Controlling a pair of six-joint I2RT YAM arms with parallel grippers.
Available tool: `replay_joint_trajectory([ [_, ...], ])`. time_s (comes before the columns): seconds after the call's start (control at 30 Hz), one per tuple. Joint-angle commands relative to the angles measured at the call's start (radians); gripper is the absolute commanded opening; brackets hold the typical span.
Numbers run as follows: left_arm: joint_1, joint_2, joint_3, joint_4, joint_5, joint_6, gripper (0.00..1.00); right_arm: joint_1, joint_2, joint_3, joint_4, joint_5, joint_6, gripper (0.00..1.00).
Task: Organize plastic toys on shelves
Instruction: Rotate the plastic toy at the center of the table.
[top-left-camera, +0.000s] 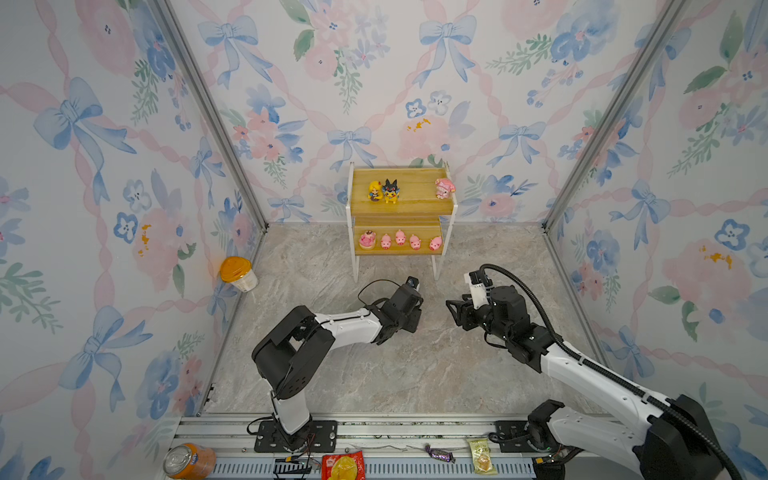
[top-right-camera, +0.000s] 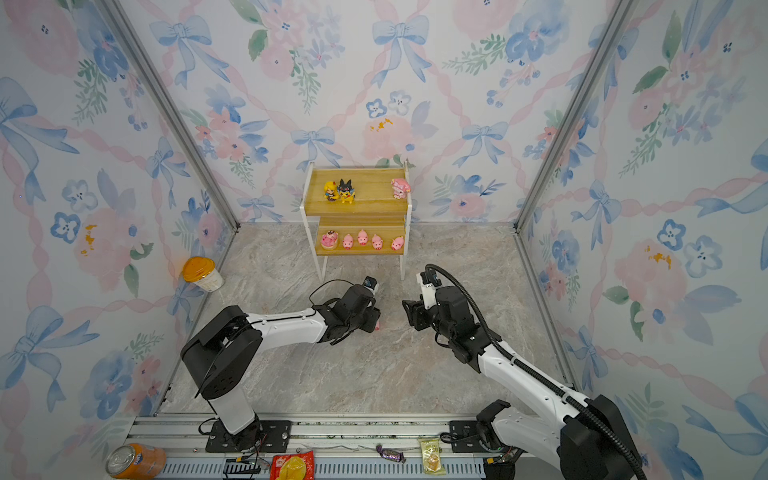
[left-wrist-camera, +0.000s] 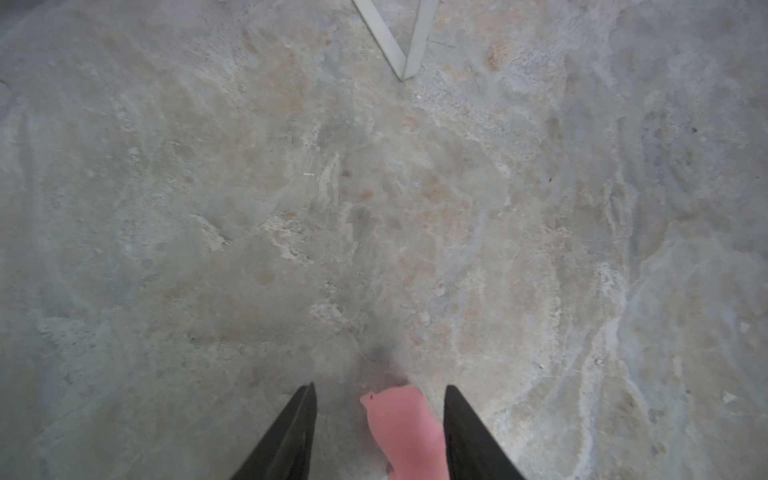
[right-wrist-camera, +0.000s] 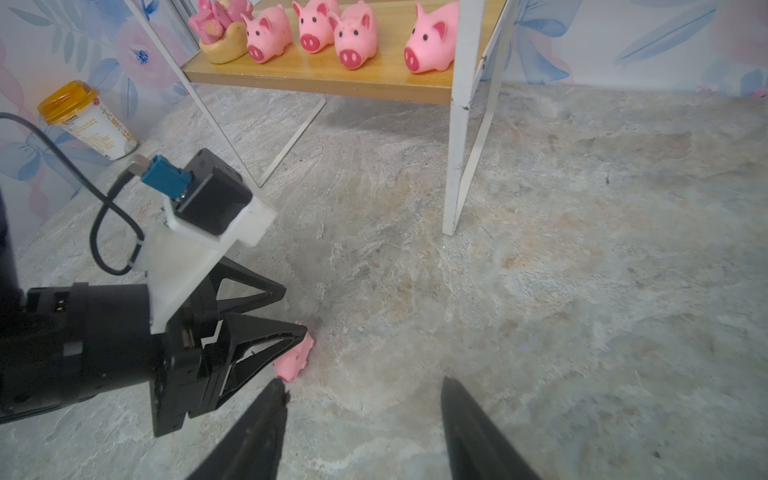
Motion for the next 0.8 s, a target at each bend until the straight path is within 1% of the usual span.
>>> replay_joint_trajectory([
  [0.0,-0.013,0.015,0.011,0.001,0.019,-0.014,0.51,0.005,-0.015,-0.017,0.025,0.005,-0.009,0.62],
  [0.13,-0.012,-0.016,-0.004,-0.001,-0.01,-0.045,0.5,0.0,-0.022,-0.027,0.034,0.004,-0.006,0.62],
  [0.27,0.038,-0.083,-0.034,-0.002,0.032,-0.101,0.51,0.03,-0.018,-0.03,0.036,0.025,-0.023,0.62],
  [0.33,0.059,-0.126,-0.055,-0.001,0.051,-0.126,0.52,0.077,-0.012,-0.022,0.023,0.076,-0.049,0.62],
  [0.43,0.103,-0.177,-0.096,-0.001,0.087,-0.179,0.55,0.187,0.018,-0.016,0.022,0.19,-0.089,0.62],
  [0.5,0.128,-0.207,-0.125,0.001,0.101,-0.205,0.56,0.255,0.059,-0.012,0.038,0.254,-0.077,0.61],
  [0.63,0.146,-0.268,-0.179,0.012,0.086,-0.212,0.57,0.372,0.18,0.009,0.085,0.361,-0.032,0.61],
  [0.77,0.161,-0.321,-0.241,0.049,0.094,-0.227,0.57,0.411,0.322,0.095,0.057,0.42,-0.009,0.6],
])
